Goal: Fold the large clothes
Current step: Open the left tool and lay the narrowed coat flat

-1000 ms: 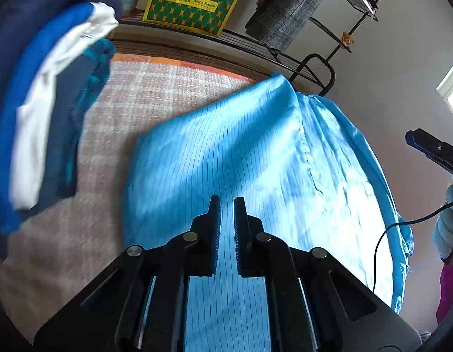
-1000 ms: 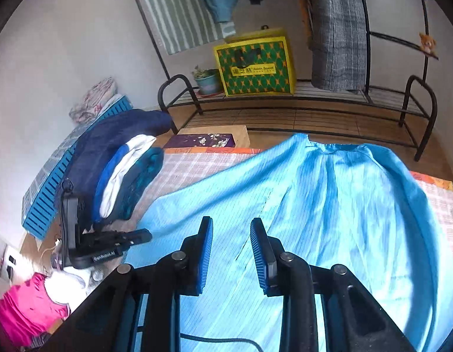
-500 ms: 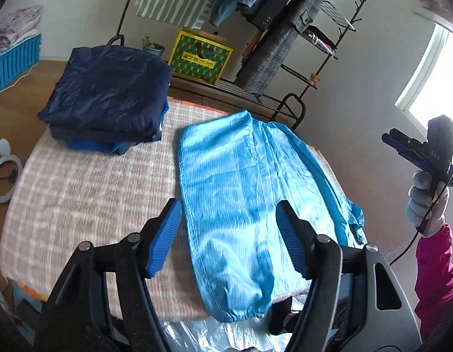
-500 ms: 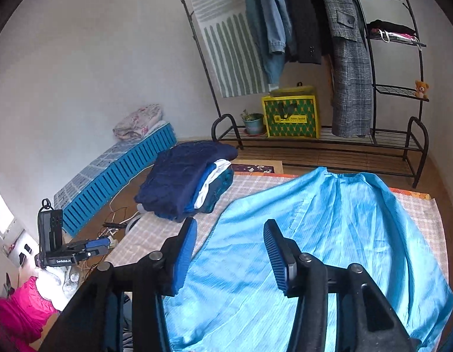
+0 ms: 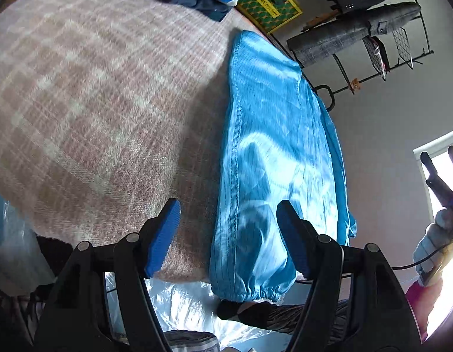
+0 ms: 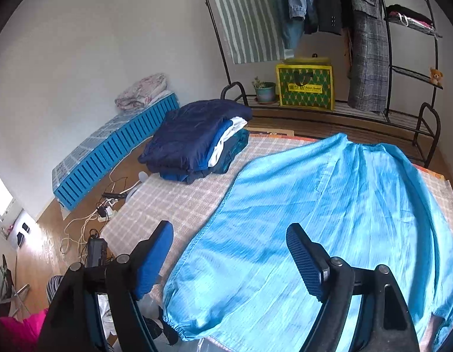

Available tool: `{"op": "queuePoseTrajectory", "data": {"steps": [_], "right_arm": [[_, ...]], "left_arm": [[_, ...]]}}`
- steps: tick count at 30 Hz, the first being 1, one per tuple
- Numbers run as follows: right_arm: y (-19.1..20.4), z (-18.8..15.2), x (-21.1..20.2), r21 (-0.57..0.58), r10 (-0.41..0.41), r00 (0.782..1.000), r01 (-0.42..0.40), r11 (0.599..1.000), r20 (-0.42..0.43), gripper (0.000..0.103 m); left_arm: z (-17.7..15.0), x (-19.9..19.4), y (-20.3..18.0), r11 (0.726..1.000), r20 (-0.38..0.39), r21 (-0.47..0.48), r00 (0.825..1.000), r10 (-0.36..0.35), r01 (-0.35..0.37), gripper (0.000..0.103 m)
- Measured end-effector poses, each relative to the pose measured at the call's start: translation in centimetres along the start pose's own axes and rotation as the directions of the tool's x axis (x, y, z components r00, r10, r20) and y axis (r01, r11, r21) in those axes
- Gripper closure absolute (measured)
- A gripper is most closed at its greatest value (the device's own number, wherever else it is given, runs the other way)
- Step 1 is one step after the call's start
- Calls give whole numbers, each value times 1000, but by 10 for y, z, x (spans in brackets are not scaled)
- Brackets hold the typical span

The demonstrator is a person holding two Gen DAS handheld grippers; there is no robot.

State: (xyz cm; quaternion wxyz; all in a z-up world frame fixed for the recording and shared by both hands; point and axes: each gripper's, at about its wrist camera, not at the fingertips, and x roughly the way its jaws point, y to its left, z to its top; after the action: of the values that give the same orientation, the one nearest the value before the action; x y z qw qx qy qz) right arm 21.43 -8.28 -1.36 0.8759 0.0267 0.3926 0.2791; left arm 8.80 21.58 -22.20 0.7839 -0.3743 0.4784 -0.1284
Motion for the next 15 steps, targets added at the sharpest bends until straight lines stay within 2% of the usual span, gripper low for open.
{"op": "queuePoseTrajectory", "data": {"steps": [3,8,11,12,14,15], "right_arm": [[2,13,43,36,20,999,-18,999,-47,21],[5,35,132,125,56,988,-38,991,-142,21],[7,41,190,156,38,978,-6,988,-205,21],[8,42,209,158,29,973,7,987,-227,21],[9,41,243,155,3,963,40,987,-270,21],[8,41,259,148,-19,957,65,987,-288,21]], "left_arm": [[0,13,2,998,-21,-29,999,-49,48,33],[2,24,1,997,-2,-33,998,-67,67,33],[2,25,-1,998,3,-9,998,-62,62,36],[3,26,-1,998,0,-7,998,-60,60,41],[6,33,1,998,-33,-9,997,-65,65,63],[6,38,3,997,-60,-19,996,-72,71,80]]}}
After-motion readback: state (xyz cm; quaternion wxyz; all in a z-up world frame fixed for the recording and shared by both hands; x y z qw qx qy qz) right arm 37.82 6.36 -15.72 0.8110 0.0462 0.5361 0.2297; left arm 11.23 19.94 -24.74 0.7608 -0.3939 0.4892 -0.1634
